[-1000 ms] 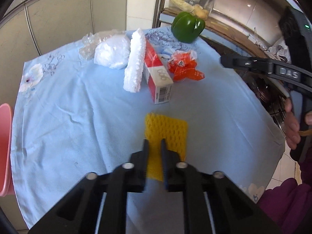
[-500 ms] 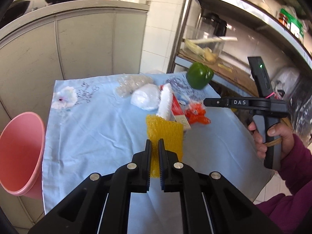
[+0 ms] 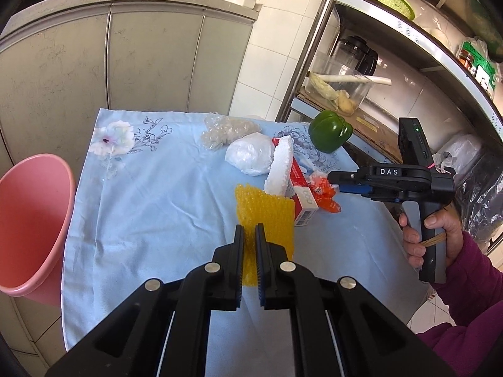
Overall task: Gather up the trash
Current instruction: 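Grasp the flat yellow foam net with the left tool while the right tool grasps a white plastic bag, then carry the yellow net and white bag over the pink bin and open both tools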
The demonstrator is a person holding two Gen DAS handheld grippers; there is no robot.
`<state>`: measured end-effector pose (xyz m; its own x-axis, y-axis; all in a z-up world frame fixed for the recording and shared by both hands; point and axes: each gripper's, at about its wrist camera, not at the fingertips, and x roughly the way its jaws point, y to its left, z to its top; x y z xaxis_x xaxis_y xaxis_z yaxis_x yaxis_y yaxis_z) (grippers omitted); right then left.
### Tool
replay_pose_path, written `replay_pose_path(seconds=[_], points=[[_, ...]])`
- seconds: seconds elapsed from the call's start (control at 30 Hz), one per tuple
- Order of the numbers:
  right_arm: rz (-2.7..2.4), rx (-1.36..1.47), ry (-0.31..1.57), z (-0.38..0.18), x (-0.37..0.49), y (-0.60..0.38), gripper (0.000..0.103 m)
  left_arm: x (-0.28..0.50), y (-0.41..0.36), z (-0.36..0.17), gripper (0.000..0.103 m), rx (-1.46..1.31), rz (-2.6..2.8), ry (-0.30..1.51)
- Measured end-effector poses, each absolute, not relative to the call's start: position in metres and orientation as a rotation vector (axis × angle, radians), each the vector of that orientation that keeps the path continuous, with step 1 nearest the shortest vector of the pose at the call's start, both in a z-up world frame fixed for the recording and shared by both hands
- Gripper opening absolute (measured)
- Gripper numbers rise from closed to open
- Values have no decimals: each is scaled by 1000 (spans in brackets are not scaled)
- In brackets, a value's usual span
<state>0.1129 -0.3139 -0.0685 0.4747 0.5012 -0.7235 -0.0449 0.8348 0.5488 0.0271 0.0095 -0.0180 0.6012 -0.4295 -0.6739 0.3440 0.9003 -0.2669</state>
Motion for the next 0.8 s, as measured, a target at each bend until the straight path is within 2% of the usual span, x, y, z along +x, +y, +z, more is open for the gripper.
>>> replay_pose_path(seconds=[0.07, 0.1, 0.2, 0.57, 0.8], points=[[354, 462, 1015, -64, 109, -306, 44, 26, 12, -17, 6, -121, -448, 806], [361, 454, 1011, -63, 108, -303, 38, 26, 14, -17, 6, -126, -446, 803], [367, 417, 991, -57, 100, -296, 36, 25, 20, -16, 6, -139, -436, 798], [336, 232, 787, 9, 57, -287, 36, 20, 45, 2, 6, -161, -318, 702], [435, 162, 726, 36, 49, -253, 36, 15, 70, 19, 6, -147, -189, 613]])
